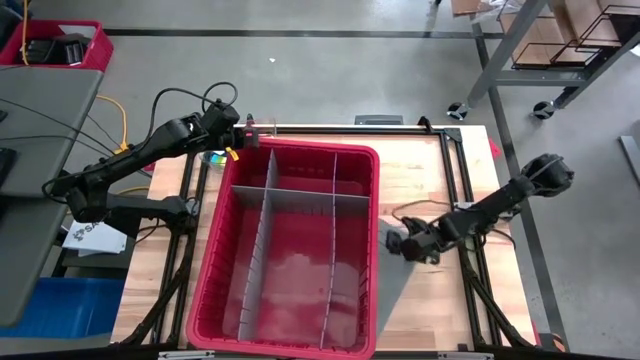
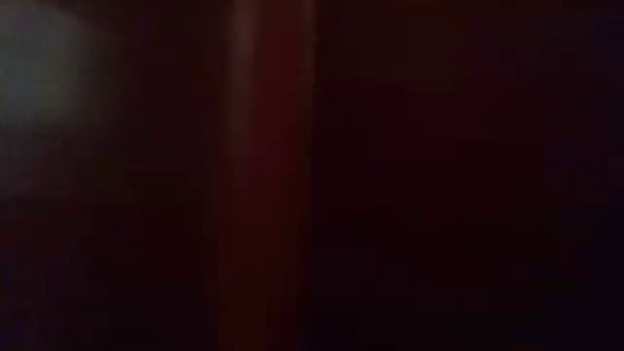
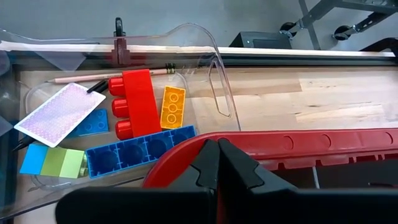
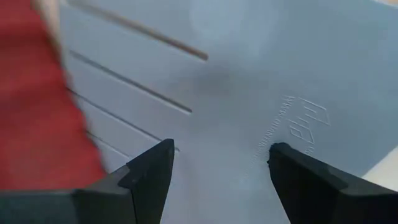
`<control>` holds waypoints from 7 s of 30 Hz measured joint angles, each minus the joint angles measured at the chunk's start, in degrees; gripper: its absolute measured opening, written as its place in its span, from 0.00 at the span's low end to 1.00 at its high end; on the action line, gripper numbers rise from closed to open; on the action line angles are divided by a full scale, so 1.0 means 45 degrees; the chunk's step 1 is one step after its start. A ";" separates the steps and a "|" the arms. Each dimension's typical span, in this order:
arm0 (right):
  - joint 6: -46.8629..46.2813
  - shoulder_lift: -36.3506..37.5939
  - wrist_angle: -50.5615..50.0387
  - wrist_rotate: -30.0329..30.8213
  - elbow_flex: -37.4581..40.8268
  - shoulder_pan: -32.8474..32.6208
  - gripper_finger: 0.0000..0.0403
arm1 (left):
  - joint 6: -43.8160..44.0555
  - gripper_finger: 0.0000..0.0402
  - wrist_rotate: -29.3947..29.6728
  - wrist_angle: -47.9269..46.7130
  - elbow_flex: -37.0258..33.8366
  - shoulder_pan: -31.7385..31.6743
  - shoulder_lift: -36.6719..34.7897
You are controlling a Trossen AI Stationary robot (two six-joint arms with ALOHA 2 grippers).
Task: Sort blocks
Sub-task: Assemble the bin divider into the red bin
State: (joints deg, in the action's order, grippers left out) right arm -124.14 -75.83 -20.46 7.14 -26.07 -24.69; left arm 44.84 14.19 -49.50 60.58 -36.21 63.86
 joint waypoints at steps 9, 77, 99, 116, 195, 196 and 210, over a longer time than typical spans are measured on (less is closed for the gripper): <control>0.4027 0.1044 0.0301 0.1590 0.0177 0.1967 0.63 | 0.0014 0.00 -0.0032 0.0006 0.0000 0.0000 0.0000; 2.1963 0.3186 -0.7847 0.0146 -0.3744 0.9827 0.00 | -0.3272 0.00 0.1537 0.4647 0.2527 -0.0117 -0.0239; 1.4999 0.3799 -0.9592 -0.4618 -0.7823 0.4265 0.00 | -0.6897 0.00 -1.0024 0.5084 0.3143 0.3823 -0.0979; 0.6961 -0.0939 -0.3009 -0.2307 -0.8044 -0.2374 0.00 | -0.6257 0.00 -0.5539 0.6806 0.3147 0.3968 -0.1190; 0.1284 -0.2197 -0.0855 0.1140 -0.1470 -0.2687 0.00 | -0.6023 0.00 0.2204 0.7611 0.3143 1.0049 -0.1179; 0.1012 -0.2302 -0.0833 0.1053 -0.1635 -0.3100 0.00 | -0.6023 0.00 0.2203 0.7614 0.3150 1.0049 -0.1185; 0.0223 -0.1912 -0.6695 -0.1479 -0.4342 -0.5353 0.00 | -0.7130 0.00 0.3226 0.7499 0.3152 1.0049 -0.1594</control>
State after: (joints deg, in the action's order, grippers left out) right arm -123.13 -84.43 -50.58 0.48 -45.61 -48.78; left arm 12.75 28.70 -15.75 74.76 9.02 56.68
